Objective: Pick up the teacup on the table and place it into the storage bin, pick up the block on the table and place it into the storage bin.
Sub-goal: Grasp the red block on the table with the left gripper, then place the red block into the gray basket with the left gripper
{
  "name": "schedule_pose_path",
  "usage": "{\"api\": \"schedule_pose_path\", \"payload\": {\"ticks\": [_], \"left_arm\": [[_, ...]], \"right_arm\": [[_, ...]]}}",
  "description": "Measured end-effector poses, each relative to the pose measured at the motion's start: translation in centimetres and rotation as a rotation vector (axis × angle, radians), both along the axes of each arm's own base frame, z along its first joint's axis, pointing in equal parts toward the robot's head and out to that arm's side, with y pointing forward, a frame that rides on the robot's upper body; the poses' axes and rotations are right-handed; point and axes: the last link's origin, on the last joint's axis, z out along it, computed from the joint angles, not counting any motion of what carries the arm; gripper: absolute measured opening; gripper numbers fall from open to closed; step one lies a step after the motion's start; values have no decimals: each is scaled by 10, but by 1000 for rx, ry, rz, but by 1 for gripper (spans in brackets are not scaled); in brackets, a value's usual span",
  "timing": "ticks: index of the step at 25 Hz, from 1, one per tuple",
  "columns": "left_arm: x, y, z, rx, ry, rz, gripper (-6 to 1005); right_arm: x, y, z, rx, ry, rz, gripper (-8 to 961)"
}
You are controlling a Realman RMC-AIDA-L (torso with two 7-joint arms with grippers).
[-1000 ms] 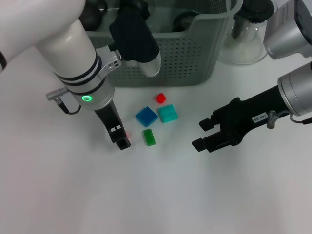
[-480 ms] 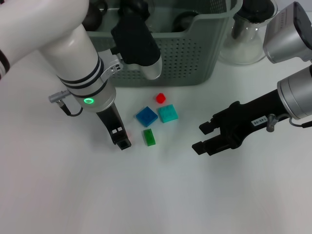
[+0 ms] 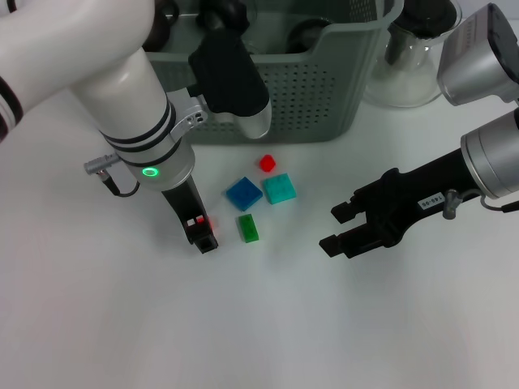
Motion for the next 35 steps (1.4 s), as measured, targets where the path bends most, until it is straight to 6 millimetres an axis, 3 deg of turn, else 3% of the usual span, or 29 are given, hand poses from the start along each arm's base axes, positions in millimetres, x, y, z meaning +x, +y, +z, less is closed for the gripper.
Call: {"api": "schedule_pose_path", "payload": {"ticks": [12, 18, 22, 28, 33, 34, 35], "left_arm": [[1, 0, -1, 1, 4, -7, 474], [3, -1, -3, 2, 16, -19, 261], [9, -3, 5, 23, -4, -22, 195], [18, -9, 55, 143, -210, 49, 179], [34, -10, 118, 252, -528, 76, 180], [34, -10, 118, 252, -528, 76, 180], [45, -8, 143, 292, -645, 40, 180]], "right_arm": [[1, 0, 0, 1, -1, -3, 656], [2, -1, 0, -2, -1, -4, 657], [2, -1, 1, -3, -2, -6, 657], [5, 1, 8, 13, 12, -26, 657], [8, -1, 15, 8, 36, -53, 658], [9, -2, 17, 9, 44, -64, 658], [11, -2, 18, 7, 52, -75, 658]]}}
